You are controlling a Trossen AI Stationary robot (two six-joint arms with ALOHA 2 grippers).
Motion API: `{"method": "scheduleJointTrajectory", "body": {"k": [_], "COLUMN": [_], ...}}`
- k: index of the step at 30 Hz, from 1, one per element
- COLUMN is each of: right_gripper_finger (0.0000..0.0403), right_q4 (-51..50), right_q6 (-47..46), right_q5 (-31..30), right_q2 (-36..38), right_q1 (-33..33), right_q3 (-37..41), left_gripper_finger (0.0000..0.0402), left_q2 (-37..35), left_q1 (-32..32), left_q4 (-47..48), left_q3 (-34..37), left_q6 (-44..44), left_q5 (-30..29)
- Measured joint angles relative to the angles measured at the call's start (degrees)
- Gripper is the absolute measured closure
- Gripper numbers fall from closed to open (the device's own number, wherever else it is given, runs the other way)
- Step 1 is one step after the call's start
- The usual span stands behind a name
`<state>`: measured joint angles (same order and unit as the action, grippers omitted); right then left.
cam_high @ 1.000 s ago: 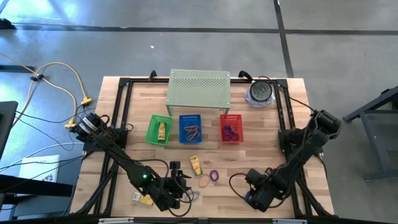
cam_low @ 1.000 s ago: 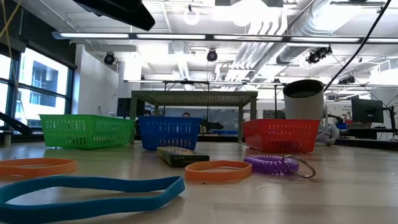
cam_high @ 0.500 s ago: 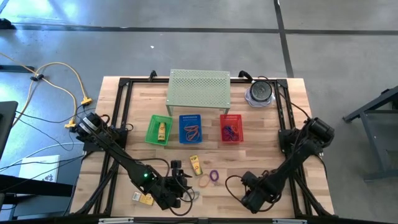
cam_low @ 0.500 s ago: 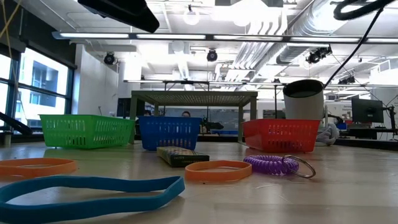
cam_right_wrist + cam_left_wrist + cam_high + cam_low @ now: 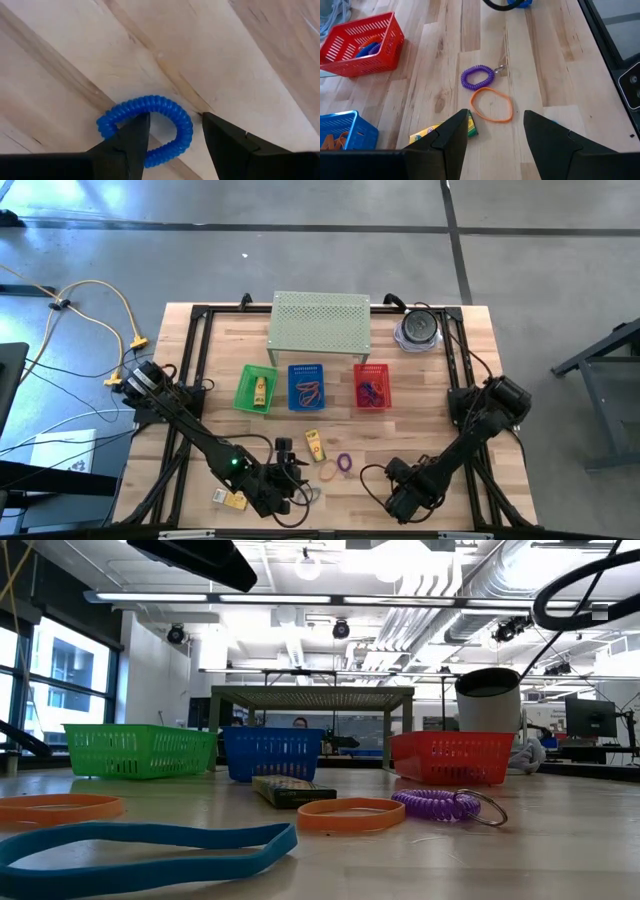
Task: Pick & Place Office Desk Supplies
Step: Put the blue spring keychain into the red bin
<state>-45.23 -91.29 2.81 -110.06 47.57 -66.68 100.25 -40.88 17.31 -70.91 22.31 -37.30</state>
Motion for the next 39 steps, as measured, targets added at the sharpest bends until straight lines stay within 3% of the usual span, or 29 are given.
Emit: {"method": "scheduleJointTrajectory", "body": {"k": [6,13,21,32,39], "right_gripper_finger": [0.0251,0.0383,0.0395,0.0398,0.0398], "right_q4": [0.6,-0.1,-1.4,-7.3,-12.5], "right_q6": [1.4,4.5,5.6,12.1,19.3], "right_q5": [1.2,1.6,-1.4,-24.5,-37.9], "right_q2": [-1.1,-1.2,0.7,6.8,11.4], "right_q1": [-0.3,-0.9,-1.3,-1.2,-6.8], "right_q3": [0.0,0.0,0.3,-4.9,-6.2], "left_gripper_finger": [0.0218,0.0218,0.0218,0.0218,0.0218], "left_q2": [0.0,0.0,0.0,0.0,0.0], "left_q1": [0.6,1.0,1.0,1.2,1.2], "left_q4": [-0.2,-0.9,-1.6,-2.6,-2.8], "left_q3": [0.0,0.3,0.3,0.3,0.3], "left_q6": [0.0,-0.5,-2.5,-3.5,-3.5], "left_q5": [0.1,0.5,0.4,-0.9,-0.9]}}
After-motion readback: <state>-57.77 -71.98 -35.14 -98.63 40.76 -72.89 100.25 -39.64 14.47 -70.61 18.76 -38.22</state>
